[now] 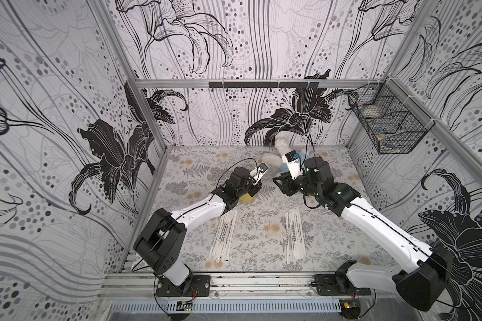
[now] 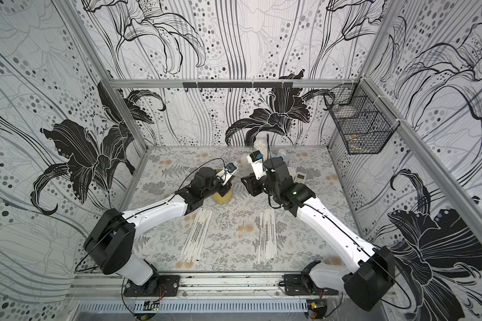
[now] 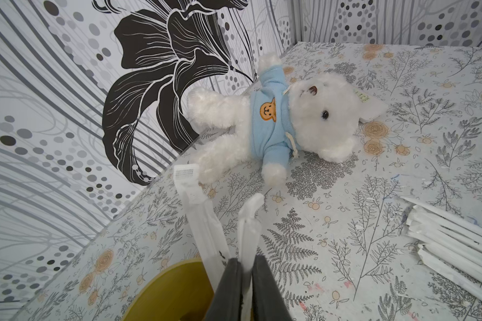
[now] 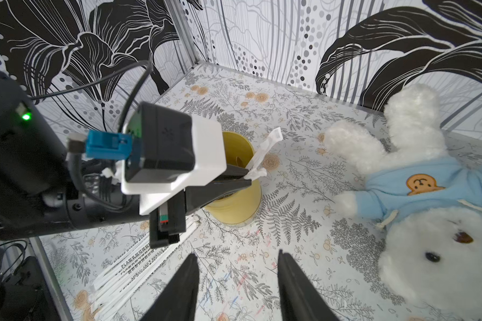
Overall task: Take the straws out of the storage container
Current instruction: Pick up the straw from the container.
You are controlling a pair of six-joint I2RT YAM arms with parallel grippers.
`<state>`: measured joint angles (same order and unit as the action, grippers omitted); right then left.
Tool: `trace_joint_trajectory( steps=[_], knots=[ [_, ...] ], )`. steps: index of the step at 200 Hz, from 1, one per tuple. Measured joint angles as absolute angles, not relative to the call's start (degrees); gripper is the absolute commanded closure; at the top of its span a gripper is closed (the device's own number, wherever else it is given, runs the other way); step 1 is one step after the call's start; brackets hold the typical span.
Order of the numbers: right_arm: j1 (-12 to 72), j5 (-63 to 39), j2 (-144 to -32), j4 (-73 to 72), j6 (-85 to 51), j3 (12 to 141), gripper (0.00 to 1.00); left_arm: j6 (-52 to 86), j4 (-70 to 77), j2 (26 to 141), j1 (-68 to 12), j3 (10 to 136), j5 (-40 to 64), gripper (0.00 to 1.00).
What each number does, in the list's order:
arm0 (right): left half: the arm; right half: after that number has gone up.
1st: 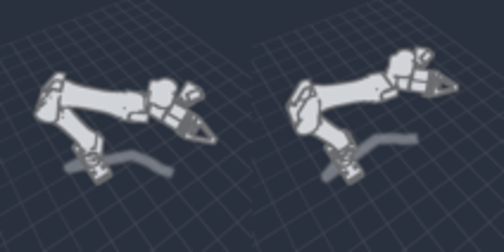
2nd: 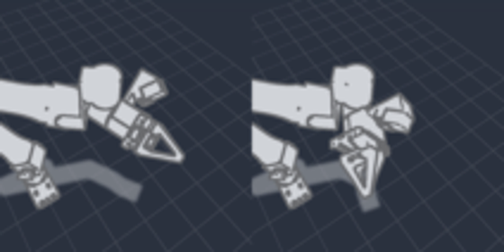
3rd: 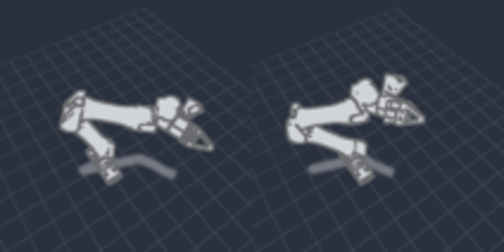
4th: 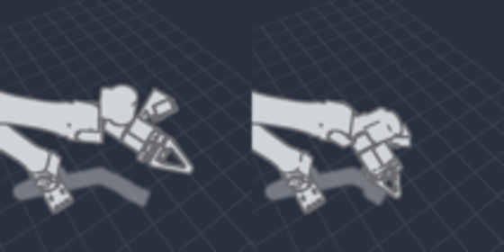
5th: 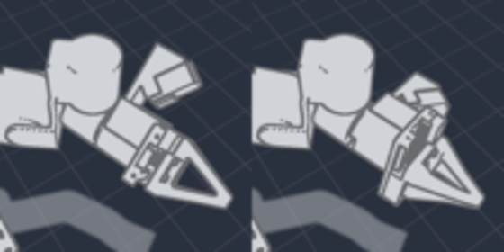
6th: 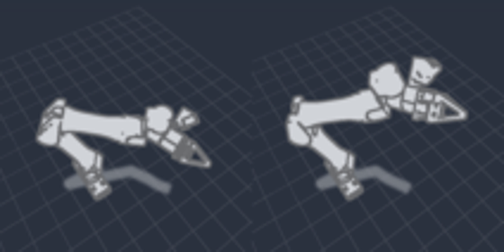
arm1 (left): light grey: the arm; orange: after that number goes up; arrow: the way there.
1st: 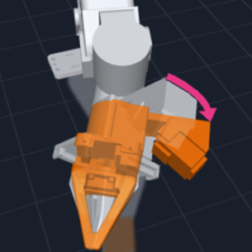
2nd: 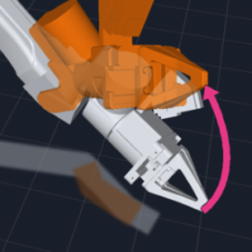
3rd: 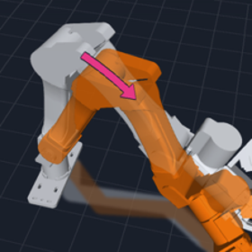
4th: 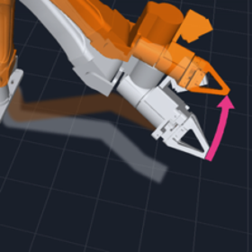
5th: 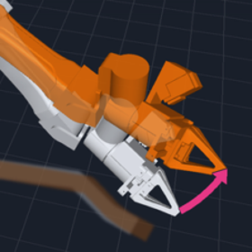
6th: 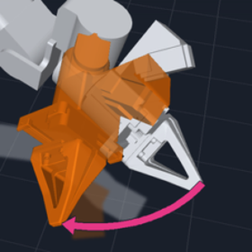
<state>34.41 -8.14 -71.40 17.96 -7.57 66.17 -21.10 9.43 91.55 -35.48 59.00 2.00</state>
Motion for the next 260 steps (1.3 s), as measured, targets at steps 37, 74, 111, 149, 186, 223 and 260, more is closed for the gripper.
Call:
trace_joint_trajectory(
  steps=[37, 74, 111, 149, 186, 223, 260],
  knots=[
    [34.4, -8.2, -71.4, 17.9, -7.6, 66.2, 0.5, -21.3, 9.3, 91.5, -35.5, 59.2, 1.2, 0.94],
    [34.4, -8.6, -71.4, 17.5, -7.6, 66.1, 0.5, -21.3, 9.3, 90.5, -35.5, 59.1, 0.9, 1.0],
    [34.4, -8.8, -71.4, 17.3, -7.6, 65.4, 0.5, -21.1, 9.3, 87.5, -35.5, 59.0, -0.2, 1.0],
    [34.4, -9.5, -71.2, 17.0, -7.6, 65.4, 0.45, -19.4, 9.3, 83.0, -35.5, 59.0, -1.1, 1.0],
    [34.4, -10.3, -69.9, 16.6, -7.7, 65.1, 0.4, -16.5, 9.1, 78.3, -35.7, 59.0, -1.1, 1.0],
    [34.4, -10.2, -66.5, 16.2, -8.1, 64.1, 0.38, -13.3, 6.9, 73.3, -38.4, 59.4, -3.6, 1.0],
    [34.4, -9.8, -62.8, 16.4, -9.5, 63.4, 0.39, -10.3, 2.7, 70.7, -44.2, 61.6, -6.6, 1.0]
  ],
)
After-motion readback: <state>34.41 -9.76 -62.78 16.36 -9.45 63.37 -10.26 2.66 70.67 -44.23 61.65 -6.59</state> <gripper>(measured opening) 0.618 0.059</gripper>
